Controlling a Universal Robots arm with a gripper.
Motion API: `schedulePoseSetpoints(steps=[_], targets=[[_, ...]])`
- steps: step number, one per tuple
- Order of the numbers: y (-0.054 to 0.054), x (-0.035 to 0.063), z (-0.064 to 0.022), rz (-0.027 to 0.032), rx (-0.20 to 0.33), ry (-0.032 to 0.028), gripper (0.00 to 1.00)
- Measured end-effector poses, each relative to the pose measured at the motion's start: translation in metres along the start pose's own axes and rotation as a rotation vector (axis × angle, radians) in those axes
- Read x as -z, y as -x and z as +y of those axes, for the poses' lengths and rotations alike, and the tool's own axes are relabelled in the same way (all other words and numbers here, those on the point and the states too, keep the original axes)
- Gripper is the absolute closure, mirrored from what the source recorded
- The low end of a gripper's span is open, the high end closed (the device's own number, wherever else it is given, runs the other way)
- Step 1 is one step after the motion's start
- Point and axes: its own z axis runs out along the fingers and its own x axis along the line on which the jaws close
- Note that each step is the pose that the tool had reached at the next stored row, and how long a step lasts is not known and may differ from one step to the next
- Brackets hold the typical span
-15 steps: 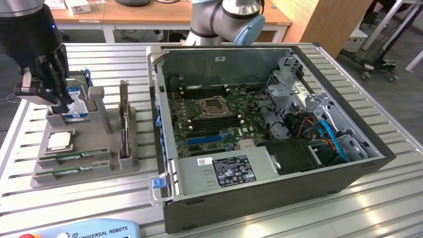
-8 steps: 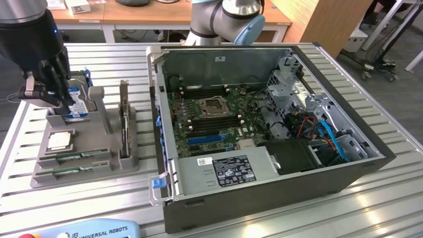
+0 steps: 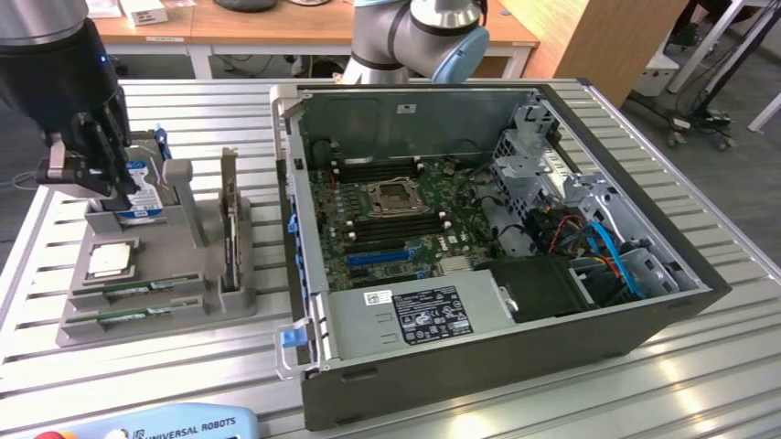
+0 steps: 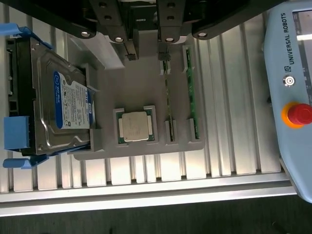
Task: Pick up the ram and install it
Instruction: 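Pick up the ram and move it above insertion slot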
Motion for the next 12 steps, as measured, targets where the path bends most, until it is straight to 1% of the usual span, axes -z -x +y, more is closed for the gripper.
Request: schedulePoseSetpoints(steps=[8, 12], targets=[[0.0, -0.0007, -0.0001, 0.0008, 0.035, 0.0005, 0.71], [-0.0003, -0.0007, 0.0, 0.001, 0.037, 0.0006, 0.71]])
